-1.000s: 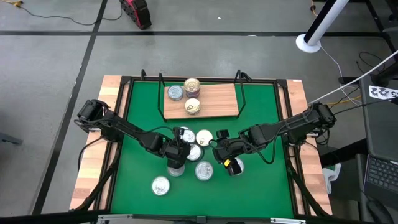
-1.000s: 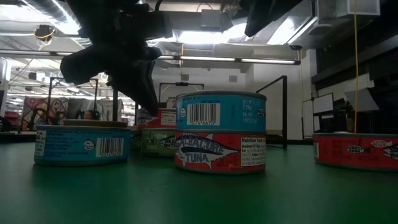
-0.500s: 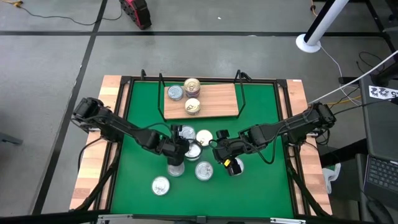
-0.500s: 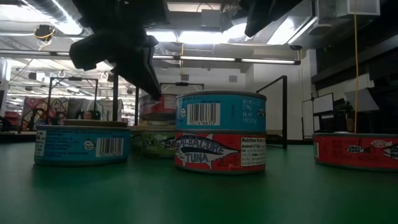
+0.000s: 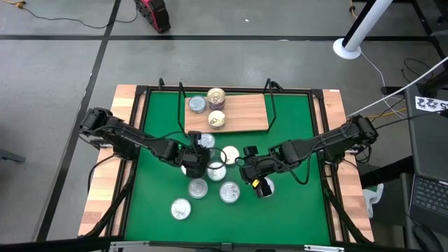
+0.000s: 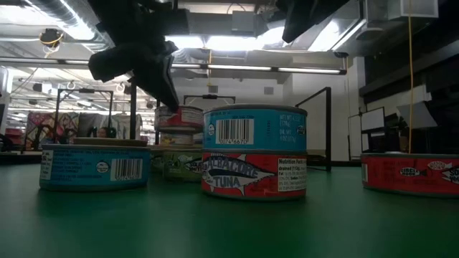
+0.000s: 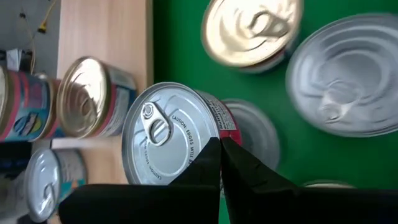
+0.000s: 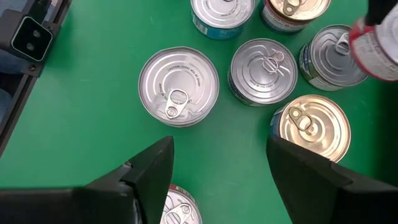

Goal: Stack canned seafood by type on shelf
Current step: Put the red tuna can on the shelf

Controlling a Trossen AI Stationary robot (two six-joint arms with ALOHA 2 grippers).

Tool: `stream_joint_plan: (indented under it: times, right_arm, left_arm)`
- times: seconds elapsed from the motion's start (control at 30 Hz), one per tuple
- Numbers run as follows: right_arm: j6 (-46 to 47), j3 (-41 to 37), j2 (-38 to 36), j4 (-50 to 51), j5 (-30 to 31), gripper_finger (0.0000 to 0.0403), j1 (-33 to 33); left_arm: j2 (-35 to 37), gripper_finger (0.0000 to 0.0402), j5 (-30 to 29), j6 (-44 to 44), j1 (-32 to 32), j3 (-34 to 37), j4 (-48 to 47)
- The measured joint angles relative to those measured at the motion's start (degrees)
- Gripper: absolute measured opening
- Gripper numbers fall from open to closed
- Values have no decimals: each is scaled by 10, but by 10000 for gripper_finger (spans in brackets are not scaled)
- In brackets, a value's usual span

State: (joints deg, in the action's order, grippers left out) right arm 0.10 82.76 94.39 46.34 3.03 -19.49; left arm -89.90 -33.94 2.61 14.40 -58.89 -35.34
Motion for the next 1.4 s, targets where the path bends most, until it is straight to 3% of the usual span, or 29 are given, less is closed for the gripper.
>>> stream_joint_plan:
  times: [0.8,1.0,1.4]
  right_arm:
    - [-4,0,0,-2,0,255,0]
    - [-4,0,0,-2,0,255,0]
    - [-4,0,0,-2,0,255,0]
  left_arm:
    - [0,0,19,-36,-160,0,-32]
    - [0,1,49,-30,-182,0,-31]
    - [0,38,49,-31,-205,0,-30]
